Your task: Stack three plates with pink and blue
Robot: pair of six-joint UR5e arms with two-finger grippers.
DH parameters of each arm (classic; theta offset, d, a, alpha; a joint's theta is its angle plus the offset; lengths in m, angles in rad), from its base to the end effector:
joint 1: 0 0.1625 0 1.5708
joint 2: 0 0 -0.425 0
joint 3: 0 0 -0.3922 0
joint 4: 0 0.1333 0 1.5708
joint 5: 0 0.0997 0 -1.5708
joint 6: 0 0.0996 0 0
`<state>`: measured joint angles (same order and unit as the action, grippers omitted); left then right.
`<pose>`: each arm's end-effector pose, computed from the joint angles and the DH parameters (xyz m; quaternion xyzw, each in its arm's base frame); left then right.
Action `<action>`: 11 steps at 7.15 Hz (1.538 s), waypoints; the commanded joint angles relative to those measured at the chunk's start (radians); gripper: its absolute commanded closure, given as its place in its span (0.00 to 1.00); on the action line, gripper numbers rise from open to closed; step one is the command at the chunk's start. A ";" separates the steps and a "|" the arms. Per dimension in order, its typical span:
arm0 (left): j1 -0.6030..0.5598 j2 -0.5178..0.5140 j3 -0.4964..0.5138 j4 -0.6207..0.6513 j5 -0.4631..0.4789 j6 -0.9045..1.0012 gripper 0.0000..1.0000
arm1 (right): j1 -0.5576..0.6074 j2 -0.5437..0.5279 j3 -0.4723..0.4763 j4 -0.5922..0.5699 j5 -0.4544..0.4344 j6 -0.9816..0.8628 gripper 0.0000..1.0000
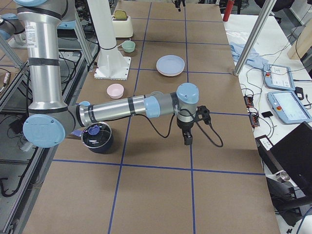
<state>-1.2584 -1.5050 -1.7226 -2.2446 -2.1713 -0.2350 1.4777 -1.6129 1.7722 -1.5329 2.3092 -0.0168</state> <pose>0.0778 -0.4916 0.5438 0.2668 0.3602 0.1439 0.8822 0.0212 -0.4856 0.5776 0.0780 -0.3624 -0.0864 0.9247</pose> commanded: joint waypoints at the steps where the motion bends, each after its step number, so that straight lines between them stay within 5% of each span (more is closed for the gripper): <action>1: -0.076 0.009 0.040 0.081 -0.059 0.005 0.00 | 0.039 -0.157 -0.014 0.083 0.004 -0.037 0.00; 2: -0.131 0.008 0.037 0.217 -0.124 0.084 0.00 | 0.042 -0.179 -0.014 0.083 0.004 -0.035 0.00; 5: -0.343 -0.001 0.034 0.628 -0.125 0.408 0.00 | 0.042 -0.185 -0.022 0.083 0.004 -0.026 0.00; 11: -0.363 -0.007 0.098 0.605 -0.133 0.349 0.00 | 0.044 -0.159 -0.033 0.079 0.009 -0.023 0.00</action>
<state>-1.6220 -1.5106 -1.6351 -1.6280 -2.2998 0.1474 1.5212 -1.7806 1.7358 -1.4492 2.3179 -0.0393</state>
